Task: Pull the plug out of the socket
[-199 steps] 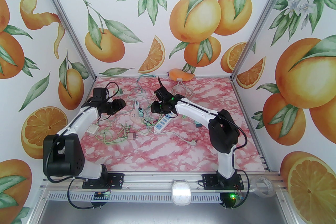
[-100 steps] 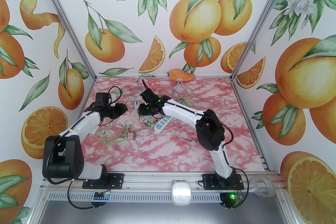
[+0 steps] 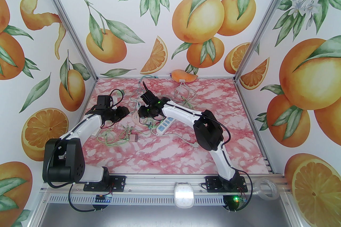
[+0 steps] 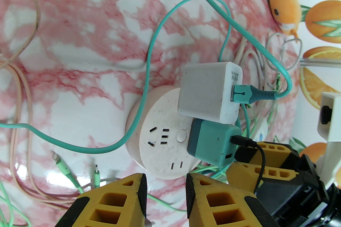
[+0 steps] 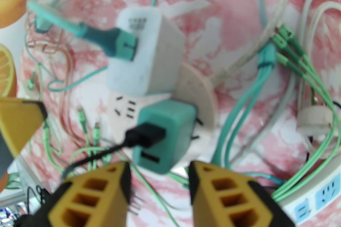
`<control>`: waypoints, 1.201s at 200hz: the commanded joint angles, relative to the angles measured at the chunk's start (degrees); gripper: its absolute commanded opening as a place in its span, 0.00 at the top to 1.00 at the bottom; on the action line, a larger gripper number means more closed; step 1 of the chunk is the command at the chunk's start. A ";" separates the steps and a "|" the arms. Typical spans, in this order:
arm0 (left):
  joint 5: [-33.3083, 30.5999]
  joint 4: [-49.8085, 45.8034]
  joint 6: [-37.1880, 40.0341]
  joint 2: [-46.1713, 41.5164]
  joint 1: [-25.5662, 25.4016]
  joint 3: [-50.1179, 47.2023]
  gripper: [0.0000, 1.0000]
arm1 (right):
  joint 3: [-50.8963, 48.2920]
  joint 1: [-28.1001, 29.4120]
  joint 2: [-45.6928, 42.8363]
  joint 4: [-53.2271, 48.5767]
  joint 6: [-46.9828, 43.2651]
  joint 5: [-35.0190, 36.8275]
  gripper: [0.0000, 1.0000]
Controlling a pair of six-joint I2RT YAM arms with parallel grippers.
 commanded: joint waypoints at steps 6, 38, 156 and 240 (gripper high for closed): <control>0.31 0.28 0.12 -1.44 -0.20 -1.54 0.68 | 1.78 0.73 2.94 1.41 1.02 1.51 0.56; 0.77 0.83 -0.60 -0.99 -0.14 -1.86 0.68 | 2.72 1.64 4.19 1.75 0.64 4.83 0.54; 3.00 4.74 0.27 10.00 -2.27 0.42 0.54 | 3.13 3.32 3.95 -1.42 -6.67 11.28 0.68; 2.96 7.05 1.88 18.13 -4.06 3.73 0.52 | 0.73 3.54 2.04 -0.88 -6.30 10.82 0.68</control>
